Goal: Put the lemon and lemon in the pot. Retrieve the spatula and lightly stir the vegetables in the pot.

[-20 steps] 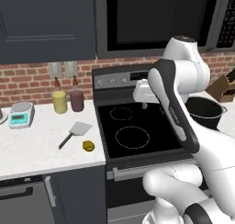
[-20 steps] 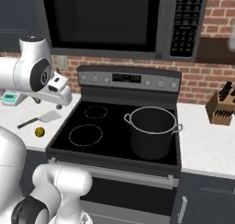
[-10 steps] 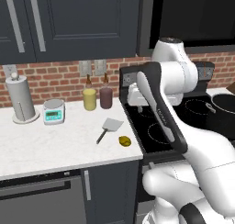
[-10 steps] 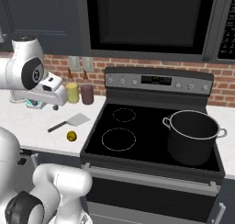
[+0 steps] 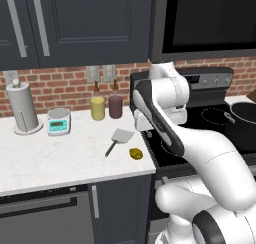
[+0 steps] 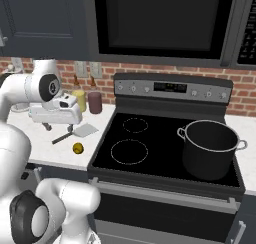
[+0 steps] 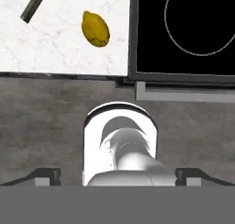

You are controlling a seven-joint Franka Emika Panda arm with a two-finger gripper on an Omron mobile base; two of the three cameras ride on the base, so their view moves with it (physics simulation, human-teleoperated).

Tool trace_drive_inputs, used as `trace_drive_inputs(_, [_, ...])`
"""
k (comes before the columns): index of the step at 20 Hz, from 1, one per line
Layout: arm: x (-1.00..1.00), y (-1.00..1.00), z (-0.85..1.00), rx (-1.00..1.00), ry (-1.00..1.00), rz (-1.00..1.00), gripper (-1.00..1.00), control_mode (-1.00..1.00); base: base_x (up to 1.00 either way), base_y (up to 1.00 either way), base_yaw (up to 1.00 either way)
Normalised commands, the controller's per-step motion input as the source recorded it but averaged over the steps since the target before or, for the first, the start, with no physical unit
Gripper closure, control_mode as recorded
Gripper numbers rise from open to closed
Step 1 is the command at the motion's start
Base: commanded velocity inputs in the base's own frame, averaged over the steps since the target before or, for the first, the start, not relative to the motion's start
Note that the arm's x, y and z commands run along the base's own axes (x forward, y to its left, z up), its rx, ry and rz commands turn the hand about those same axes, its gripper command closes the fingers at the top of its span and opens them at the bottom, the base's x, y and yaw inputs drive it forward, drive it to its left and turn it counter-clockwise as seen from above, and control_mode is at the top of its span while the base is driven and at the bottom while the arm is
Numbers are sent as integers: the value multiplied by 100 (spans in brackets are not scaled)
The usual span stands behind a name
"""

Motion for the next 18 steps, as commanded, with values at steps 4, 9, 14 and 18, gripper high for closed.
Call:
trace_drive_inputs(4, [42,-1,-69,-4,25,14,-100,-100,0,0,0])
trace_drive_inputs(9, [60,-2,-68,1,9,11,-100,-100,0,0,0])
trace_drive_inputs(14, [33,0,-33,8,1,11,-100,-100,0,0,0])
trace_drive_inputs(18, [2,6,-21,9,0,15,-100,-100,0,0,0])
